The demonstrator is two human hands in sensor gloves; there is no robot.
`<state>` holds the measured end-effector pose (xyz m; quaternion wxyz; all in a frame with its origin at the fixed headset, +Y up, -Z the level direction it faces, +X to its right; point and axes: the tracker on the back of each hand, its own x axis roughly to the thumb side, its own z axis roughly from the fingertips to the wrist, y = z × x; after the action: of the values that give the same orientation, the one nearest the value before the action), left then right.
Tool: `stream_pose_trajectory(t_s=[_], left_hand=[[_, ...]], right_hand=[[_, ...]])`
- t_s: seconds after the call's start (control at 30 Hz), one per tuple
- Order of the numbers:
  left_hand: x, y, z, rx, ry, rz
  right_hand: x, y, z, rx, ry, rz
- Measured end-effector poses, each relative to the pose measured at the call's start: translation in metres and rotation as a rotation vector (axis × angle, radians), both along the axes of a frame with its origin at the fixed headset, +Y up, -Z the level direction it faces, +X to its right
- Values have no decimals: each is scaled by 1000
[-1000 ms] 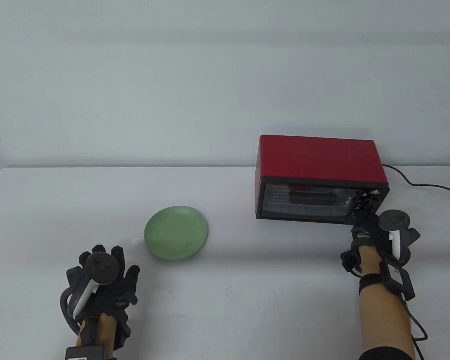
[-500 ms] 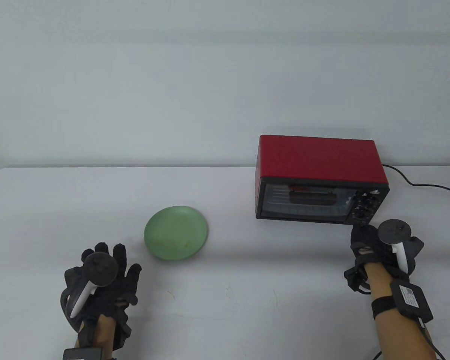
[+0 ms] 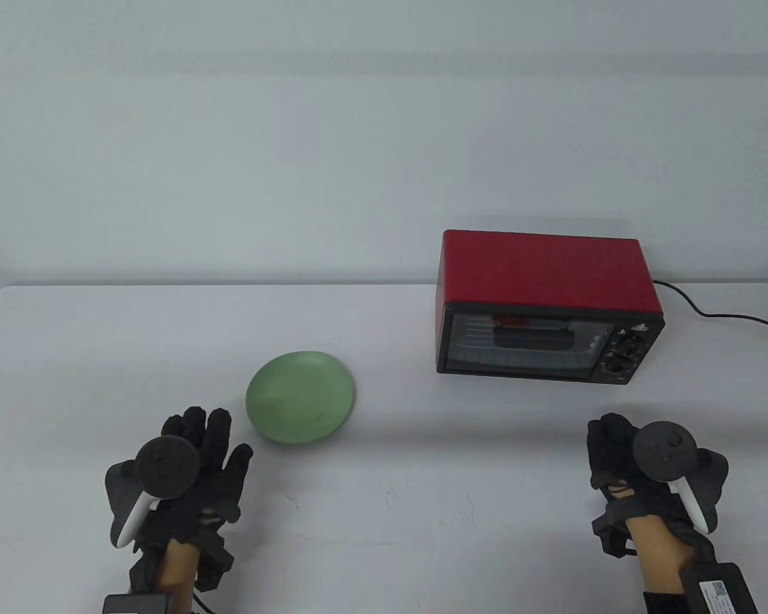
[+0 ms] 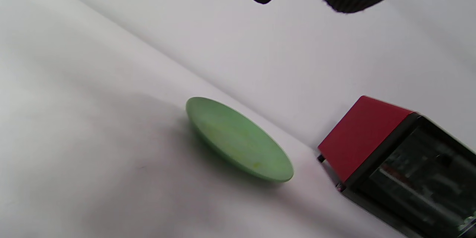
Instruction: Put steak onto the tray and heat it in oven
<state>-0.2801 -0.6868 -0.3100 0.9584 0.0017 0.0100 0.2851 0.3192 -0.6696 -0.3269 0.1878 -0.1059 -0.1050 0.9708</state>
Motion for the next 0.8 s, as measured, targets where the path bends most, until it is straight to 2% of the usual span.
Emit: stream_pose_trajectory(t_s=[0.1, 0.17, 0.3, 0.6, 0.8], left_hand=[[4, -1, 0, 75, -17, 11], [5, -3, 1, 110, -39, 22], [5, -5, 1, 105, -47, 6], [10, -5, 0, 88, -23, -98], [13, -8, -2, 40, -6, -194]], right_hand=[[-6, -1, 2, 11, 23, 106], [-6, -3, 3, 4, 21, 114], [-3, -7, 5, -55, 32, 175], [-5, -26, -3, -174, 171, 225], [-16, -26, -3, -158, 196, 332]])
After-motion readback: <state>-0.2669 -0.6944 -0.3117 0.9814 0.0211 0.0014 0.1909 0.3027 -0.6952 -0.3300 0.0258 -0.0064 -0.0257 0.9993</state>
